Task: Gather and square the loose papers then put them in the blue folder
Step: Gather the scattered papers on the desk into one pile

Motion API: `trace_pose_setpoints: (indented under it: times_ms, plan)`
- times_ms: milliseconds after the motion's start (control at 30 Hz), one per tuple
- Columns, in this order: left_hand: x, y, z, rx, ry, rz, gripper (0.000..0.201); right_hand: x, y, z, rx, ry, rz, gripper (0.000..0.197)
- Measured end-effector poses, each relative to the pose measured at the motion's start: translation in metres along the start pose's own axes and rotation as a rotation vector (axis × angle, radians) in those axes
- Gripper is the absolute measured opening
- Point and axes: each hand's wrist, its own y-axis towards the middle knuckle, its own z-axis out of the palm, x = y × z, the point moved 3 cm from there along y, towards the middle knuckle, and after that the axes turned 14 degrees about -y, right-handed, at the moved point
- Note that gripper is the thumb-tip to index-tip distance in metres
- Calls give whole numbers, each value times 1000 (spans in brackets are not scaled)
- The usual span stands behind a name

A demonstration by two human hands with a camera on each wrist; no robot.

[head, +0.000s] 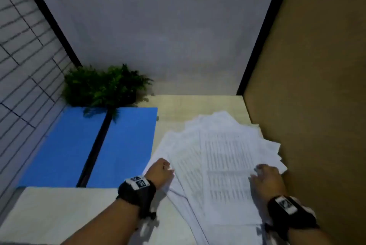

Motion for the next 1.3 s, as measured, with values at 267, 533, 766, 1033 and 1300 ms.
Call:
trace_pose_setpoints:
  times_ms: [267, 533, 766, 1033, 1300]
  plan:
    - [-4, 10, 54, -178, -425, -198, 62, 5, 12, 18, 105, 361, 156, 38]
    - [-22, 21, 83, -118, -543, -101, 56, 7, 3, 25, 285, 377, 63, 42]
    - [-31, 28, 84, 10, -302, -124, 41, 2, 14, 30, 190, 630, 156, 29]
    - [-1, 14, 75, -510, -343, -162, 34, -3, 22, 21, -53, 697, 220, 17]
    - [0, 18, 75, -375, -521, -109, 50, 8, 32, 28, 114, 666, 156, 21]
